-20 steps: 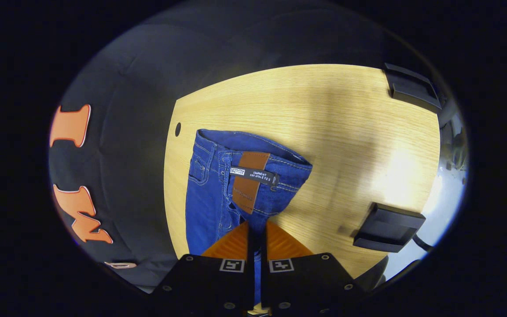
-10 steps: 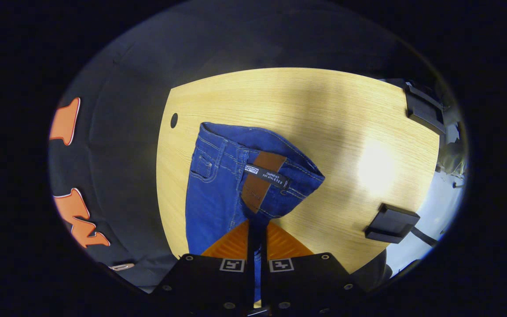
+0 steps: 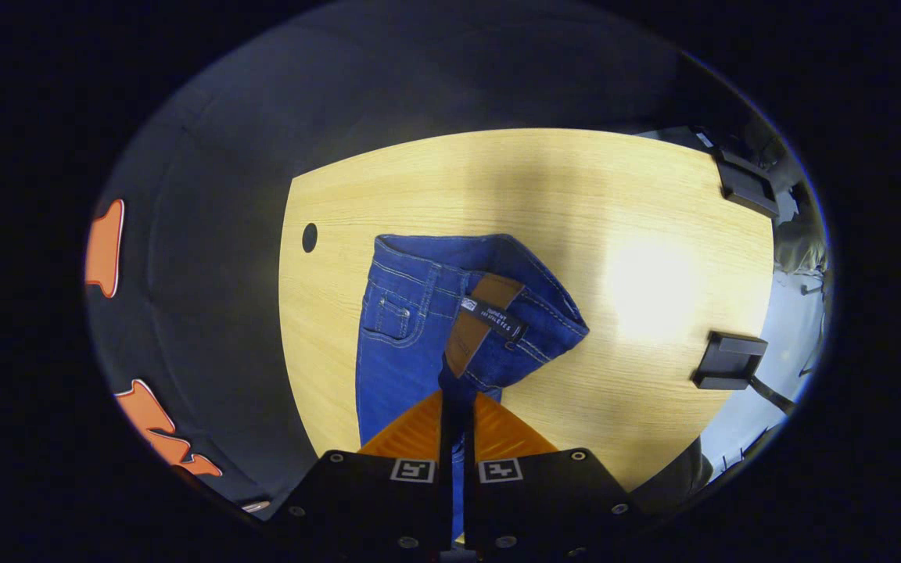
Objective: Grasp the waist and the cuffs of the jeans and fold them to make the two legs overlap; first hold the waist and fold one-third of the jeans toward the cuffs, then hold the cuffs and fold the remaining one-third in the same direction to finish folding.
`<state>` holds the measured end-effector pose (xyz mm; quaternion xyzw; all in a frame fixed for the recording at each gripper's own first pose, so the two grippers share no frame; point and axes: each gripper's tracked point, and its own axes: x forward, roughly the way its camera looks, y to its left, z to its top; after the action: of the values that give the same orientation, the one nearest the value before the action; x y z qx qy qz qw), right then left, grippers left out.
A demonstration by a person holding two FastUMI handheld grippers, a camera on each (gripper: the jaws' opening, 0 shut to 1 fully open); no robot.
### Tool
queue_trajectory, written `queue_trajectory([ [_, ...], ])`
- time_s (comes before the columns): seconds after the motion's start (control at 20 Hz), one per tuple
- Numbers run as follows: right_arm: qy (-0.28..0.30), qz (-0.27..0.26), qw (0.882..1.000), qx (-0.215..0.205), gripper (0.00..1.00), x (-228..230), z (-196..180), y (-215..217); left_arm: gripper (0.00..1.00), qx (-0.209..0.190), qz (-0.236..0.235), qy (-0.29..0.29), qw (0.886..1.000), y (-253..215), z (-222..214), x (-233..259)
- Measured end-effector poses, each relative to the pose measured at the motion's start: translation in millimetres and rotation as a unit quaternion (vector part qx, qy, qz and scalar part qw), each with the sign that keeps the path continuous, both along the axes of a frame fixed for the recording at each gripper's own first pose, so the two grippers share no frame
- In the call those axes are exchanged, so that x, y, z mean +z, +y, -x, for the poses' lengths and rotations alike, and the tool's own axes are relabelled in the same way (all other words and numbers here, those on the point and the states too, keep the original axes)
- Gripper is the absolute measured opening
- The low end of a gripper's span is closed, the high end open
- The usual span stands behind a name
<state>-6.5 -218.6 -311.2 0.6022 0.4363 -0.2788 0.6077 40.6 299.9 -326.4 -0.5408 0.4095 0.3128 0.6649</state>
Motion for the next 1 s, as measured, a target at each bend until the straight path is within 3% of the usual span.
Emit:
queue_trajectory([
  [0.2, 0.009, -0.007, 1.000, -0.020, 0.06, 0, -25, 1, 0.01, 0.003, 0.012, 0.014, 1.000, 0, -31, -7],
  [0.4, 0.021, -0.015, 1.000, -0.008, 0.06, -13, -52, 3, 0.01, -0.044, -0.016, 0.015, 0.999, -3, -69, -10],
  [0.6, 0.014, -0.032, 0.999, 0.005, 0.06, -19, -91, 3, 0.01, -0.021, 0.002, 0.024, 1.000, 3, -102, -23],
  [0.85, 0.026, -0.048, 0.998, 0.021, 0.06, -26, -120, 7, 0.01, -0.046, -0.008, 0.045, 0.998, -1, -118, -36],
  [0.9, 0.028, -0.060, 0.998, 0.014, 0.11, -28, -126, 8, 0.01, -0.051, -0.008, 0.062, 0.997, 0, -116, -38],
  [1.0, 0.037, -0.085, 0.996, 0.001, 0.06, -29, -133, 13, 0.02, -0.061, -0.013, 0.082, 0.995, 1, -116, -42],
])
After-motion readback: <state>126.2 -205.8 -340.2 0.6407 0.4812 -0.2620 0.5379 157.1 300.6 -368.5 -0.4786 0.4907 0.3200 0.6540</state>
